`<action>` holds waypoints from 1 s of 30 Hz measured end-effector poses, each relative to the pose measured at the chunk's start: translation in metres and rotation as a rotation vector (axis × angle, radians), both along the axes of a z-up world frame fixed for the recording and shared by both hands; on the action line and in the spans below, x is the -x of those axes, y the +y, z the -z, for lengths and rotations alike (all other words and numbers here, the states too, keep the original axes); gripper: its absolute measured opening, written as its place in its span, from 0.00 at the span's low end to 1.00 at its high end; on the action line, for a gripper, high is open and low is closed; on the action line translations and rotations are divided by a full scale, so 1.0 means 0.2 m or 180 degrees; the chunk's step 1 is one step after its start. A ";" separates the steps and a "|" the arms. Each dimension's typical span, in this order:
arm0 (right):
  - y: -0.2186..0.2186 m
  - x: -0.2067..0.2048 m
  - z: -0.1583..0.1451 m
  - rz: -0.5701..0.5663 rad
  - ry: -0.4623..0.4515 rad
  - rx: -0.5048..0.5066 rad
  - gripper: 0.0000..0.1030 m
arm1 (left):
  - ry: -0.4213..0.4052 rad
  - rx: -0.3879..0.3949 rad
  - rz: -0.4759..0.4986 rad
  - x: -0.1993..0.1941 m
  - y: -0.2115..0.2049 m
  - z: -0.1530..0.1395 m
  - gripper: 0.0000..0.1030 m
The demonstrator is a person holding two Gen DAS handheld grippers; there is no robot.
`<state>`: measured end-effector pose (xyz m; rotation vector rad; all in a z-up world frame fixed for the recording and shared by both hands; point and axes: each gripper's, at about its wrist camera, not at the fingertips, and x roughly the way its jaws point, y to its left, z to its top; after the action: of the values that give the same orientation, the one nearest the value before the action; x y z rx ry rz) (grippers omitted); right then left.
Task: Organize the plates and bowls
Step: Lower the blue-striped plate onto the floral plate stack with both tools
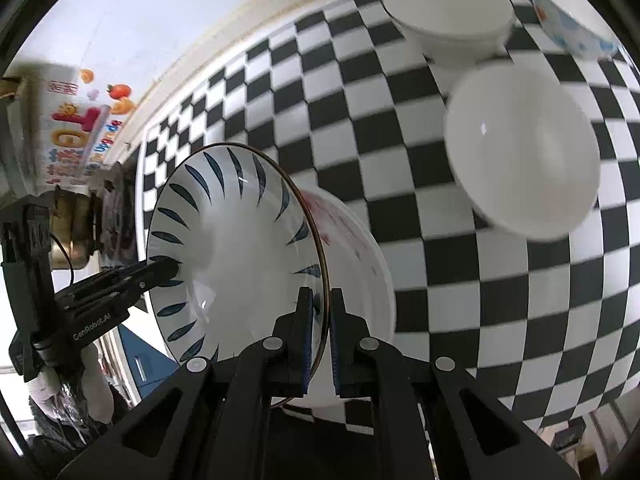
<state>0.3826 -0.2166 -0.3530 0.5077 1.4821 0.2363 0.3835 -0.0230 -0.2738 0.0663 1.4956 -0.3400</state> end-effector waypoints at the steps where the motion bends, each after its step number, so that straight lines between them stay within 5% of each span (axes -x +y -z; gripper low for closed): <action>1: 0.00 0.02 0.02 0.0004 0.0029 0.0008 0.09 | 0.0024 -0.0012 0.0007 0.01 -0.01 0.02 0.17; 15: 0.02 0.07 0.21 -0.0047 0.0219 0.0110 0.09 | 0.0191 -0.0185 0.0076 0.03 -0.05 0.19 0.17; 30: 0.04 0.05 0.23 -0.0147 0.0193 0.0306 0.09 | 0.0227 -0.0253 -0.0016 0.09 -0.09 0.28 0.17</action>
<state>0.3733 -0.2087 -0.3990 0.4067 1.5576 0.1863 0.3658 -0.0418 -0.3300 0.1148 1.5796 -0.2812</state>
